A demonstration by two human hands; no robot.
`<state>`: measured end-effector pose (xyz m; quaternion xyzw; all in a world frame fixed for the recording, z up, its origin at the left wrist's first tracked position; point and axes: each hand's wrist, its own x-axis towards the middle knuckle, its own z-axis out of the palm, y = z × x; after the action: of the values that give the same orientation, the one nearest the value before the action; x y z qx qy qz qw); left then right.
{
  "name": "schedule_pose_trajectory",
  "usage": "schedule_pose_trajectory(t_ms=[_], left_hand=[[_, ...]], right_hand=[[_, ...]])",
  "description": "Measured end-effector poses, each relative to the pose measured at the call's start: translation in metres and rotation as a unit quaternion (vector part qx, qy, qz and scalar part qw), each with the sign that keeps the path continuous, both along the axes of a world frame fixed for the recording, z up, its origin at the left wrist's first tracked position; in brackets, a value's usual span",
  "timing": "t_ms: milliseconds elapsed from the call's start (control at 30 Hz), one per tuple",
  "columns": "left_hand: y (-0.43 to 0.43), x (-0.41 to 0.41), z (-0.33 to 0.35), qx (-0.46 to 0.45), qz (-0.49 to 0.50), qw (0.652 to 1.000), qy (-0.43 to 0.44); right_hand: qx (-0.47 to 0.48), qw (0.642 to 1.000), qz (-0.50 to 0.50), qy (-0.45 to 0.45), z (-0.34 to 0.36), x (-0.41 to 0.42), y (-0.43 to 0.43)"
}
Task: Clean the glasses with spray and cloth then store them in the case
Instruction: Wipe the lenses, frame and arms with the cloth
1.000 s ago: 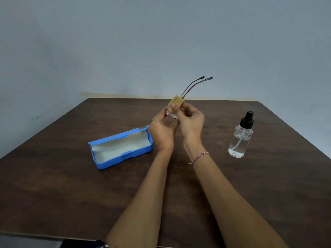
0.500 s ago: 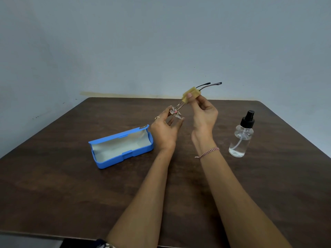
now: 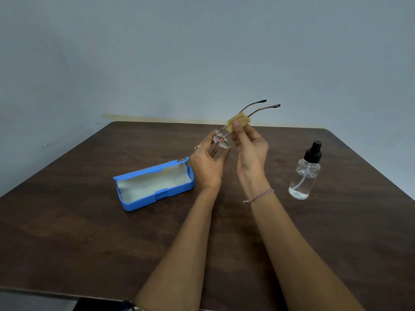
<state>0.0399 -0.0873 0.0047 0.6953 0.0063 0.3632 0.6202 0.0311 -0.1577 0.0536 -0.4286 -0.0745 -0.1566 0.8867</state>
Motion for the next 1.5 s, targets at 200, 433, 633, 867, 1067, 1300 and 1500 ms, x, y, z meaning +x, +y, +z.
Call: schedule_pose_trajectory(t_ms=[200,433,633,867,1067,1300,1500], left_hand=[[0.001,0.0,-0.001,-0.012,-0.011,1.0,0.008],[0.001,0.0,-0.002,-0.027,-0.021,0.999,0.004],[0.001,0.001,-0.003,-0.03,-0.02,0.999,0.005],[0.002,-0.002,0.002,-0.007,0.0,1.0,0.012],[0.001,-0.005,0.005,0.047,0.034,0.998,0.013],[0.005,-0.007,0.008,0.064,0.046,0.997,-0.001],[0.002,-0.008,0.007,0.076,0.044,0.996,0.017]], right_hand=[[0.039,0.999,-0.016,-0.015,0.004,0.005,-0.008],[0.151,0.988,-0.027,-0.022,0.018,0.008,-0.023],[0.195,0.98,-0.022,-0.012,0.018,0.01,-0.026],[0.085,0.996,0.014,-0.009,0.003,0.012,-0.016],[-0.122,0.991,0.045,-0.011,-0.011,0.013,-0.011],[-0.285,0.958,0.017,-0.038,-0.014,0.012,-0.008],[-0.25,0.968,-0.02,-0.028,-0.013,0.012,-0.007]])
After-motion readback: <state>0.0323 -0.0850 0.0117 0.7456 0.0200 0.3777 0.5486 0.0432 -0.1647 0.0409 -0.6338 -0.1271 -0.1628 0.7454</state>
